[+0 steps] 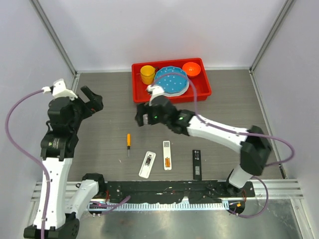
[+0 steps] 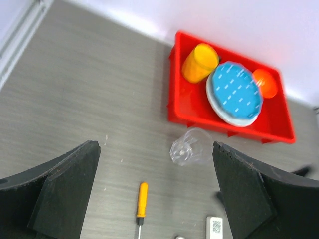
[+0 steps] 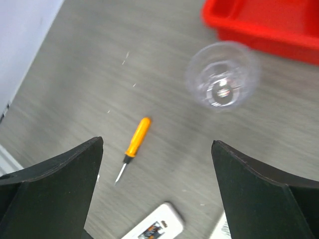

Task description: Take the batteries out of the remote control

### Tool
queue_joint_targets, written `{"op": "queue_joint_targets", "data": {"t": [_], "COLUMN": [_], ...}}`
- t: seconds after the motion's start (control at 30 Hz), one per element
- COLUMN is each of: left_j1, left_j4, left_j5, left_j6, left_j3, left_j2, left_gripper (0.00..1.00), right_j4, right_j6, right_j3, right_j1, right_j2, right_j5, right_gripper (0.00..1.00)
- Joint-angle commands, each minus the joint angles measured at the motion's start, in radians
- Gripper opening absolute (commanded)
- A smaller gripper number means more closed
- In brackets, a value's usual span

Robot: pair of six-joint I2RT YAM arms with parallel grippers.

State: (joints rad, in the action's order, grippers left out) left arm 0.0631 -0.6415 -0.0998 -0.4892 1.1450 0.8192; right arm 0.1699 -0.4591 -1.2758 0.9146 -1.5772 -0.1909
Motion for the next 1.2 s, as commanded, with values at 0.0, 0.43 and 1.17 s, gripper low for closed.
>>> {"op": "queue_joint_targets", "data": {"t": [0.0, 0.43, 1.17], "left_j1": [-0.003, -0.003, -0.003], "left_j4": [-0.004, -0.030, -0.219], "left_j5": [0.006, 0.179, 0.337], "left_j6": [0.006, 0.037, 0.069], "left_j3": [0.136, 0.300, 0.257], "left_j2": [-0.077, -0.120, -0.074], "left_gripper": [1.00, 1.00, 1.00], "right_j4": [0.114, 0.270, 0.234], "right_j6": [-0.033, -0.062, -0.066], "right_j3": [-0.153, -0.441, -0.482], "right_j1": [0.117, 0.231, 0.234], "right_j2": [-0.191, -0.602, -0.684], "right_j5": [-0.010, -0.047, -0.007], "right_gripper": [0.92, 0.73, 0.01]}}
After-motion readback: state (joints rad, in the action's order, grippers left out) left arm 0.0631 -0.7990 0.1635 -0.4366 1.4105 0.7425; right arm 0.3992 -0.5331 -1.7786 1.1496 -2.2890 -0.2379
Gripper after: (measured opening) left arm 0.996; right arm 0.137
